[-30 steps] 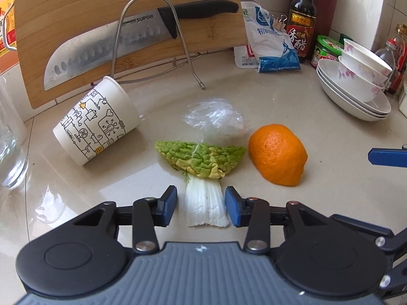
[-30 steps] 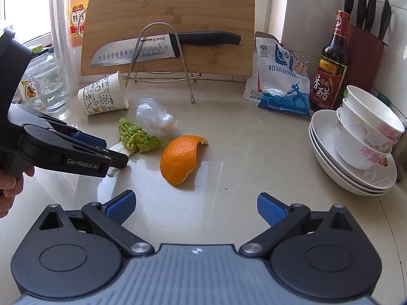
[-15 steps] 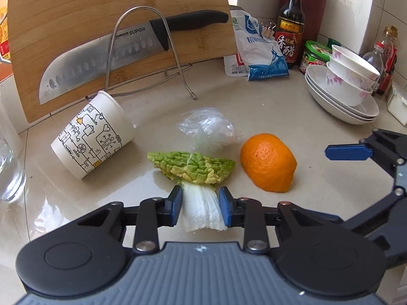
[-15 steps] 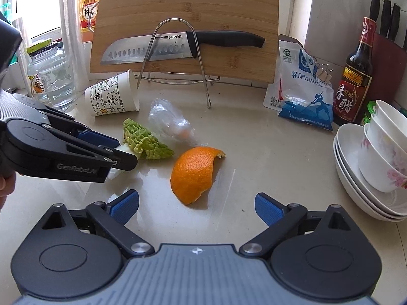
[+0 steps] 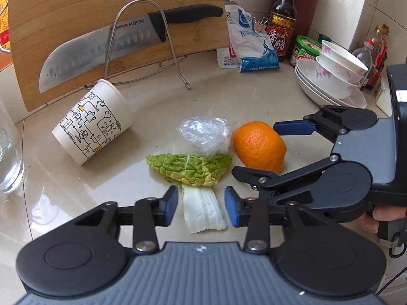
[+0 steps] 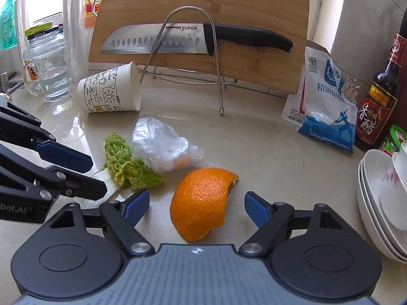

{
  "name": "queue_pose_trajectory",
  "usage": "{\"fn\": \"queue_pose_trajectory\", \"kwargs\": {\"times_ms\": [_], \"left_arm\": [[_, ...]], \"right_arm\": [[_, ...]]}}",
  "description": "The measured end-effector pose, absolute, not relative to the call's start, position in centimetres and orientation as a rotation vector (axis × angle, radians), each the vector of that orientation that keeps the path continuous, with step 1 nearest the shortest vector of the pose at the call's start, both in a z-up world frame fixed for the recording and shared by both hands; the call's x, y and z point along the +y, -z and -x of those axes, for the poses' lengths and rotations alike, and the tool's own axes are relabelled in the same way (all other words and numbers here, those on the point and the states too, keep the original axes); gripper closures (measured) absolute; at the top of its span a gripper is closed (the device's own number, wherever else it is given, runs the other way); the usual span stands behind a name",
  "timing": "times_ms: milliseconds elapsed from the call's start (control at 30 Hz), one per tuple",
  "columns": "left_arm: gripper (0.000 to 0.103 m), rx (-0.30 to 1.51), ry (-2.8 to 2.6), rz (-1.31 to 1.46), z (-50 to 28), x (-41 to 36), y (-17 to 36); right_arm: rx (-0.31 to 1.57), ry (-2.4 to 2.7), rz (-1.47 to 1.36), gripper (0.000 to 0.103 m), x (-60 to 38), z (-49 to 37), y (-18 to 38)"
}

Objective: Collect trash
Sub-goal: 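Grasp the orange peel with the right tool while the left tool reaches the cabbage stem, then close the left tool on the white cabbage stem and lift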

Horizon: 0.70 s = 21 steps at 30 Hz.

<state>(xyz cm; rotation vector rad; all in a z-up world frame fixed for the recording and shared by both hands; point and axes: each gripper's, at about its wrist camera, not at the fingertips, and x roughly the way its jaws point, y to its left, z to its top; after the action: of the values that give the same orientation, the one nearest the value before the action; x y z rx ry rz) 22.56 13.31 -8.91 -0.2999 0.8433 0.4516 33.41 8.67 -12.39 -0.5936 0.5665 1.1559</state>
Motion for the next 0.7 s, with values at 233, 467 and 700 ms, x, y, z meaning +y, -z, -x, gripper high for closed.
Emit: {"fn": "queue_pose_trajectory", "kwargs": {"times_ms": [233, 467, 700], "left_arm": [[0.055, 0.844, -0.463, 0.299, -22.5, 13.7, 9.0], [0.046, 0.85, -0.454, 0.294, -23.0, 13.6, 9.4], [0.046, 0.864, -0.455, 0.29, -23.7, 13.6, 10.1]], "right_arm": [[0.591, -1.161, 0.579, 0.057, 9.5, -33.7, 12.4], [0.574, -1.172, 0.55, 0.073, 8.5, -33.1, 11.6], [0.583, -1.155, 0.52, 0.09, 7.3, -33.4, 11.0]]}}
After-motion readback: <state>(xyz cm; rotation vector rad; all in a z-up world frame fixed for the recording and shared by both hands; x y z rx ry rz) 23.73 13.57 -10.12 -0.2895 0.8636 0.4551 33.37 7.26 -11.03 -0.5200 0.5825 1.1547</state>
